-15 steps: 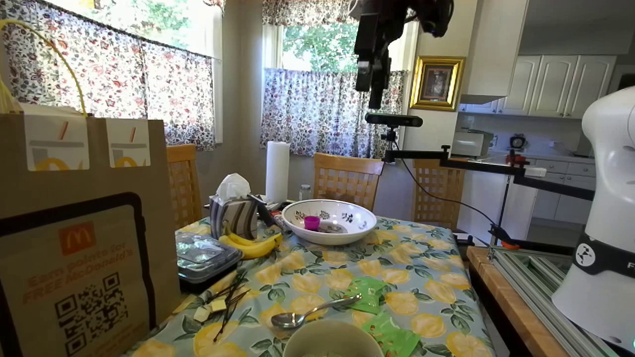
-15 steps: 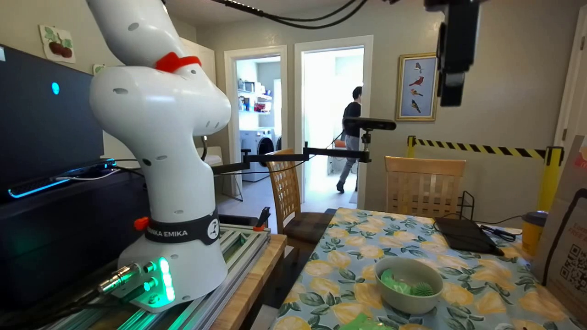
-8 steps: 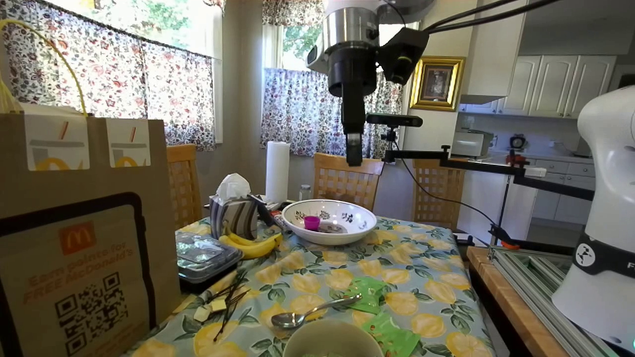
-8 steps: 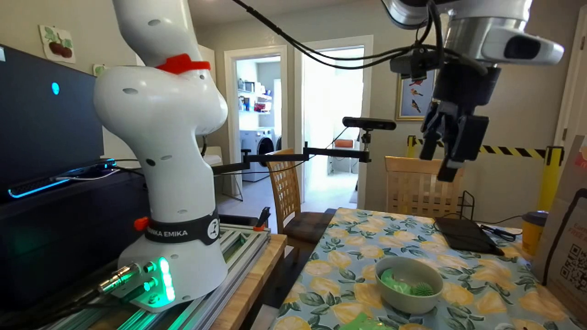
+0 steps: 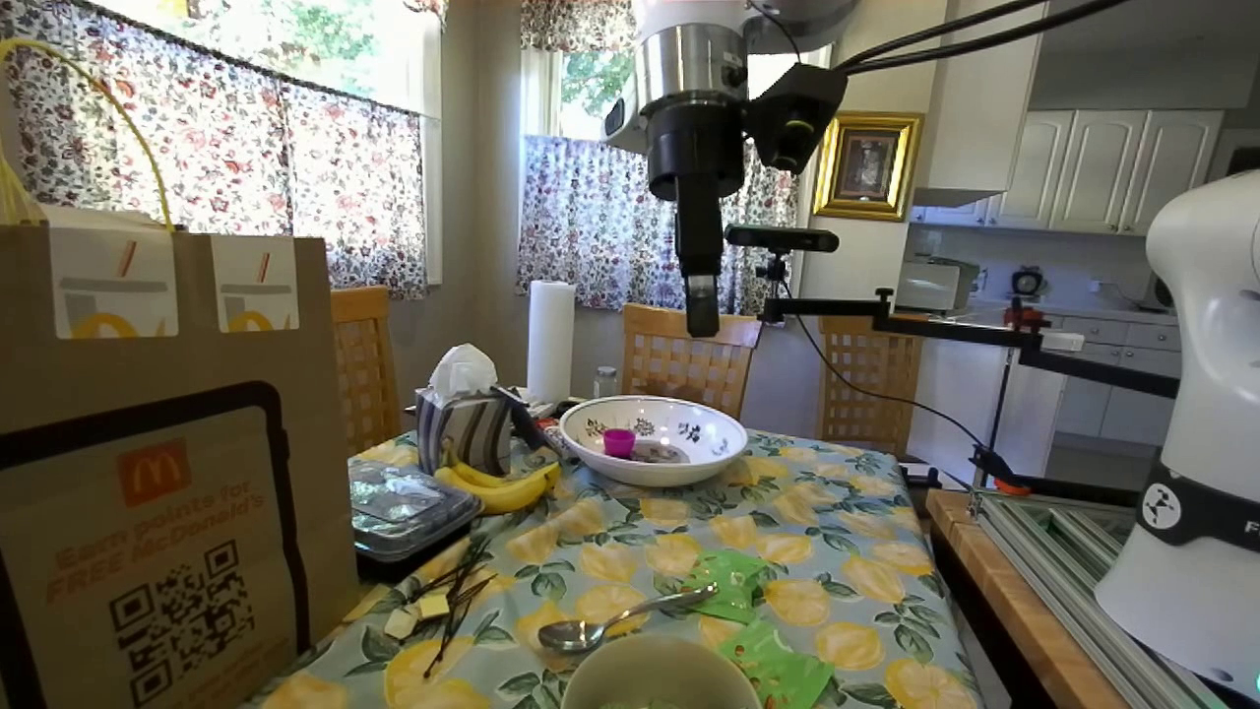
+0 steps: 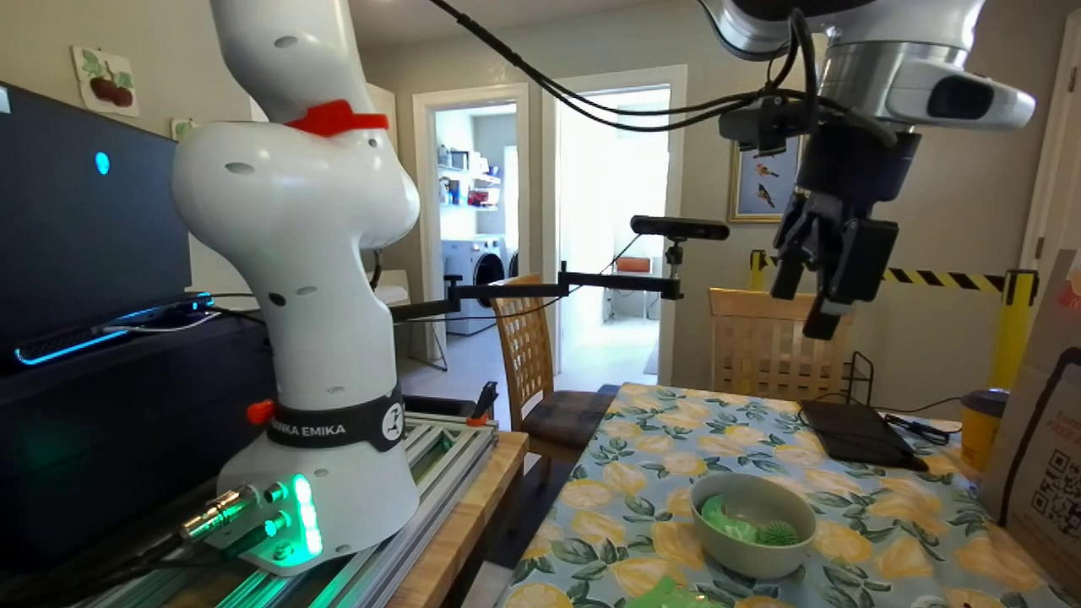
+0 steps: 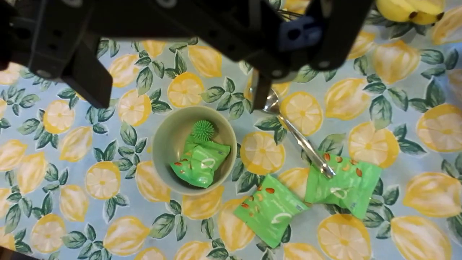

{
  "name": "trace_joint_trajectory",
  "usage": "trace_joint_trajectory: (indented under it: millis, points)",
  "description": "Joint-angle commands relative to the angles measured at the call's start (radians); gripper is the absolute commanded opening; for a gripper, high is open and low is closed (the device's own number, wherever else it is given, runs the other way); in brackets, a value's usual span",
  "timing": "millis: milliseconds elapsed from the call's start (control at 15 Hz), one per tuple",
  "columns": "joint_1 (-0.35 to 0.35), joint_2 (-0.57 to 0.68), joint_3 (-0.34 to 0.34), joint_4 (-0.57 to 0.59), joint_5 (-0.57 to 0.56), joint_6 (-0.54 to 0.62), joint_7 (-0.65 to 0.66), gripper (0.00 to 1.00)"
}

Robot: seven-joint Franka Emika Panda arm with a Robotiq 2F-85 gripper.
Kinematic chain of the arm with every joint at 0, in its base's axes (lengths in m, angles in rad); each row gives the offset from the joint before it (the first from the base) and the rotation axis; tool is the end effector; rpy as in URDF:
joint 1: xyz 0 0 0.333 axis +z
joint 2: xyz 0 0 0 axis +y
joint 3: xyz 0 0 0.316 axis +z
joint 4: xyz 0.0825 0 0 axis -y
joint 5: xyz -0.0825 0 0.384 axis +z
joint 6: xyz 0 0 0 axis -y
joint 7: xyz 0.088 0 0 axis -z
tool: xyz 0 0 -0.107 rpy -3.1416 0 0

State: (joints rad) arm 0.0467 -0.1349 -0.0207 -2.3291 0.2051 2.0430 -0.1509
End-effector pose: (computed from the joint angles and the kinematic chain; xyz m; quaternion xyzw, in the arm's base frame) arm 0.4703 0.0234 0.3819 -0.9926 -0.0347 0.0695 0.0933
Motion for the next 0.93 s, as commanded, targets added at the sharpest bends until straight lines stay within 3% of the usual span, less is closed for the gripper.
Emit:
trace_joint_trajectory:
  millis: [0,267,867]
  points:
    - [0.002,0.127,0.005,0.066,0.065,-0.045,-0.034,1.0]
    - [0.016,0.324,0.051,0.15,0.096,-0.051,-0.031,1.0]
    - [0.045,0.634,0.115,0.353,-0.027,-0.046,0.025,1.0]
